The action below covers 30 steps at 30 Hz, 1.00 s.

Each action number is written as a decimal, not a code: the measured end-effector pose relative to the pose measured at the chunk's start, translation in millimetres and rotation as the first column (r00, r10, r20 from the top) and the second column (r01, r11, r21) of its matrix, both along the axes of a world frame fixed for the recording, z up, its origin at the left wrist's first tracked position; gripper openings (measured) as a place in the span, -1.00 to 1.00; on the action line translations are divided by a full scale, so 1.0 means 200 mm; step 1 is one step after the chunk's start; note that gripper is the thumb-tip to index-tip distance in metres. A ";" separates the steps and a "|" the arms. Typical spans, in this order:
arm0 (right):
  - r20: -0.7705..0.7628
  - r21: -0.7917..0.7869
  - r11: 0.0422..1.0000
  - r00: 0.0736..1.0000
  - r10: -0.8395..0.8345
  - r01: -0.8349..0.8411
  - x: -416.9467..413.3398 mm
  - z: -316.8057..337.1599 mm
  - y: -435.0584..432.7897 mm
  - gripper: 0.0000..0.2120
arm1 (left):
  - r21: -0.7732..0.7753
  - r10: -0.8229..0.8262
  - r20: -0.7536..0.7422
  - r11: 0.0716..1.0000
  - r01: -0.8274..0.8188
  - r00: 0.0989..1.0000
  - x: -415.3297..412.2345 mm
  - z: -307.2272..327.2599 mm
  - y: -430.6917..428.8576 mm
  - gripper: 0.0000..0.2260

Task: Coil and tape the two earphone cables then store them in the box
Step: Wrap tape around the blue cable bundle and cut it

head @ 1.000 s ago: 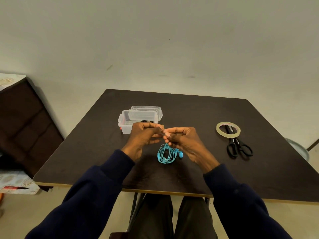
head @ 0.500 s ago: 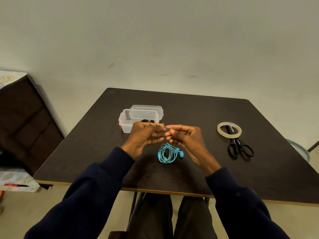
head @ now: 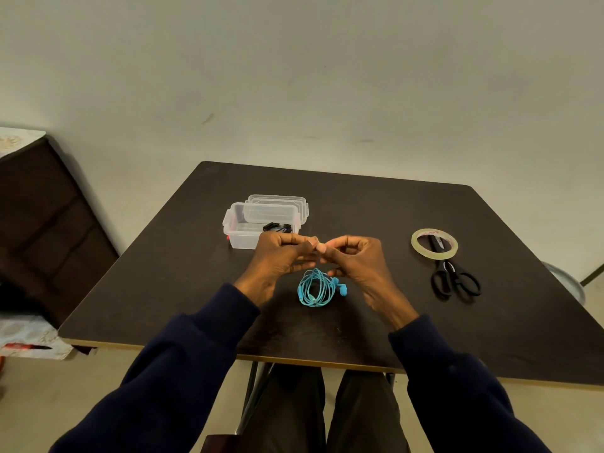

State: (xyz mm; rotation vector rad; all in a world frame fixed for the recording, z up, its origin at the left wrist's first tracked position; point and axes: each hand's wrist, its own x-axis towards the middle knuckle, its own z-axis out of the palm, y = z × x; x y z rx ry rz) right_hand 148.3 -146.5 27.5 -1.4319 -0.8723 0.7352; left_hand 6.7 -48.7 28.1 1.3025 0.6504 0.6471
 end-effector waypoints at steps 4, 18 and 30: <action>0.008 0.039 0.999 1.000 0.019 -0.020 0.02 0.00 -0.01 -0.87 | -0.007 -0.015 0.000 1.000 0.015 1.000 0.01 -0.02 -0.01 -0.81; -0.047 -0.097 0.987 0.991 0.126 -0.130 0.05 0.00 0.01 -0.93 | 0.016 0.031 -0.049 0.999 -0.030 0.998 -0.05 -0.05 0.03 -0.90; -0.075 -0.072 0.997 0.997 0.029 -0.034 0.06 0.02 -0.04 -0.78 | 0.514 0.104 -0.531 0.829 0.222 0.841 -0.01 -0.21 0.01 -0.60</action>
